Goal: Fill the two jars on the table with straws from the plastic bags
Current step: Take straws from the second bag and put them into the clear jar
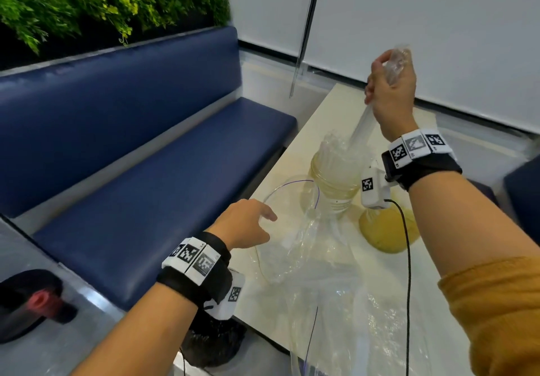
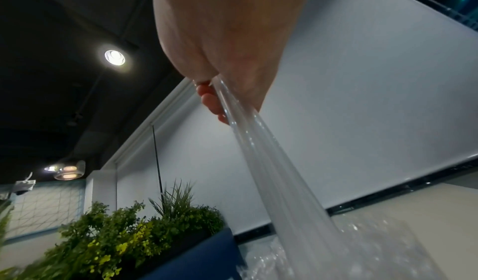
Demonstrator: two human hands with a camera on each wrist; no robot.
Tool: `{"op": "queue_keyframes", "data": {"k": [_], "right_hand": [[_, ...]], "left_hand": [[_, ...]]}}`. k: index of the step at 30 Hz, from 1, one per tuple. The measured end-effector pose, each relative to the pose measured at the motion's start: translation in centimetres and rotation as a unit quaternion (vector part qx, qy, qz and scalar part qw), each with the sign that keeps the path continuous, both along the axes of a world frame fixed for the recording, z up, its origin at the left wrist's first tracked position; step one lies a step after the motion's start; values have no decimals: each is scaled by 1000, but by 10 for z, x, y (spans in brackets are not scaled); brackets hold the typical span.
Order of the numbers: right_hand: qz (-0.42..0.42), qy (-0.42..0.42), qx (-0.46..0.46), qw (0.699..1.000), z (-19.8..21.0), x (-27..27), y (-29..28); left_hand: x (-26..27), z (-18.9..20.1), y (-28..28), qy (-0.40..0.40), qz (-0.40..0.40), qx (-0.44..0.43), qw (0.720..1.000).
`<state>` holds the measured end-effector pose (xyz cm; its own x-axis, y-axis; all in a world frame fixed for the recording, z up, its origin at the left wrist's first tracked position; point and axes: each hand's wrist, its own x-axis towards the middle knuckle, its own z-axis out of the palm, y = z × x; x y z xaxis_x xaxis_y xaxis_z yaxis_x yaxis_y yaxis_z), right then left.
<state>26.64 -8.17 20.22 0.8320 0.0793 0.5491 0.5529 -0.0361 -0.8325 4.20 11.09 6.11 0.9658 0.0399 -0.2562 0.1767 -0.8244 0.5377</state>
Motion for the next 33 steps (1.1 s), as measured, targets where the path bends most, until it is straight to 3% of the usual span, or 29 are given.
{"op": "queue_keyframes", "data": {"k": [4, 8, 11, 15, 18, 21, 25, 27, 28, 30, 32, 33], "right_hand": [[16, 32, -11, 999, -17, 11, -4], [-34, 78, -99, 991, -64, 19, -12], [-131, 21, -194, 972, -94, 15, -19], [-172, -53, -190, 965, -99, 15, -27], [-201, -134, -280, 929, -103, 13, -31], [-206, -101, -378, 897, -120, 1, -29], [-192, -78, -568, 797, -140, -10, -32], [-194, -60, -610, 766, -133, -15, -35], [-201, -76, -600, 771, -124, -22, -35], [-207, -174, -496, 825, -100, -45, -27], [-131, -281, -360, 880, -80, -79, -12], [-64, -298, -353, 885, -74, -99, -5]], "left_hand": [[2, 0, -1, -5, -12, -20, 1000], [2, -1, -5, -10, -20, -30, 999], [3, -2, -7, -8, -21, -32, 999], [3, -2, -7, -7, -21, -32, 999], [5, 2, -8, -7, -17, -37, 999], [7, 8, -13, -11, -14, -51, 999], [6, 18, -18, -1, -27, -56, 998], [4, 22, -18, 11, -40, -56, 998], [3, 23, -17, 14, -47, -58, 997], [3, 23, -16, 10, -59, -68, 996], [4, 22, -14, -2, -70, -82, 994], [4, 21, -13, -5, -72, -90, 993]]}}
